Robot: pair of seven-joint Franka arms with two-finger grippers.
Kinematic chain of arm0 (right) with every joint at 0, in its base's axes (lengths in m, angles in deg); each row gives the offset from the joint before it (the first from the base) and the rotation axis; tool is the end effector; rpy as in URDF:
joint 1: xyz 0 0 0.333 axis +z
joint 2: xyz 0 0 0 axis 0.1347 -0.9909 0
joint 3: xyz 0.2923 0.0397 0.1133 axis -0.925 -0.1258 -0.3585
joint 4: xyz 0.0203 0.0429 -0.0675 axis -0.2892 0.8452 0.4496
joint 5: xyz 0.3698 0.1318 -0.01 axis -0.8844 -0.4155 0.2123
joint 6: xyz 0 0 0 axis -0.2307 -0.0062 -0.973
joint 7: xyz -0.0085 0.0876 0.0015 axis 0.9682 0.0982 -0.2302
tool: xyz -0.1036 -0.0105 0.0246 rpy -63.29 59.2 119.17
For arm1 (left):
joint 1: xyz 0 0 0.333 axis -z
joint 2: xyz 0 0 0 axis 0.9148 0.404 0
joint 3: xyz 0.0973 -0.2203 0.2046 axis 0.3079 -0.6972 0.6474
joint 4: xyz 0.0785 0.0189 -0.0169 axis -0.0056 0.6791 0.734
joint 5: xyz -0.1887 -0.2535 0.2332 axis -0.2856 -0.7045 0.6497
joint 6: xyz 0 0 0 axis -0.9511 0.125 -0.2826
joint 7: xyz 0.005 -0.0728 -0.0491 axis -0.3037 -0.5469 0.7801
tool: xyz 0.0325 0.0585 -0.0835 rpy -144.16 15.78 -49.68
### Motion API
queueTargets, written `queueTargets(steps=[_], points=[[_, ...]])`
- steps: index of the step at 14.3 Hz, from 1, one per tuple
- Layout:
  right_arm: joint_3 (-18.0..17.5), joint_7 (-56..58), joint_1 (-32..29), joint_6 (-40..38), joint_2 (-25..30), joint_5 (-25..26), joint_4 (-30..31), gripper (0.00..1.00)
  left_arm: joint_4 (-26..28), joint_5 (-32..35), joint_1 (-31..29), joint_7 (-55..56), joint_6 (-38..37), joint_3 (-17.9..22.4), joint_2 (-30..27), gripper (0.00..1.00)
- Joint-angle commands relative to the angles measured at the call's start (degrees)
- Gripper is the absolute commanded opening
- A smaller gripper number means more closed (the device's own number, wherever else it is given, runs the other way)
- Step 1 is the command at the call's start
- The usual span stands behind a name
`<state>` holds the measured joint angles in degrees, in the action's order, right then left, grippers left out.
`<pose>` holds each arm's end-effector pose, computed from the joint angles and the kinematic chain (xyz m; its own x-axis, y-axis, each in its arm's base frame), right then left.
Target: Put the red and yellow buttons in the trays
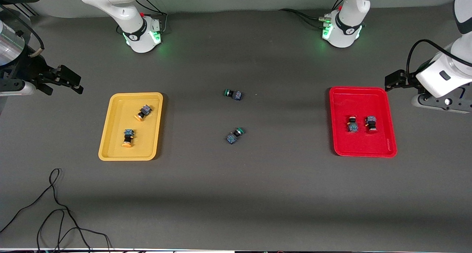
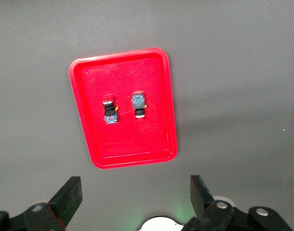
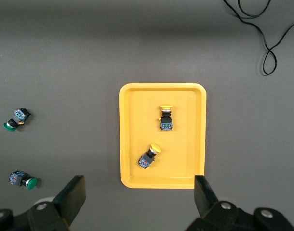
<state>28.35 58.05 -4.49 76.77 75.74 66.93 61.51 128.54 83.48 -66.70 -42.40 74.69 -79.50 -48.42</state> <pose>0.5248 0.0358 0.6229 0.9980 -0.0229 0.0597 -0.0217 -0.9995 -0.0213 0.5481 -0.0431 0.5751 0.9743 -0.1661 -0.1519 -0.1663 -0.9860 0.0115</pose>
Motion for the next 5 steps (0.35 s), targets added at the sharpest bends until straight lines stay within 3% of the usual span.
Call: queueTargets(steps=[1, 5], points=[[0.1, -1.6, 0.4, -0.4, -1.0, 0.5, -0.7, 1.0, -0.1, -0.7, 0.7, 0.9, -1.0, 0.7, -0.7, 1.0], [0.3, -1.7, 0.3, -0.2, -2.1, 0.5, -0.8, 1.0, -0.1, -0.7, 0.7, 0.9, -0.6, 0.7, -0.7, 1.0]])
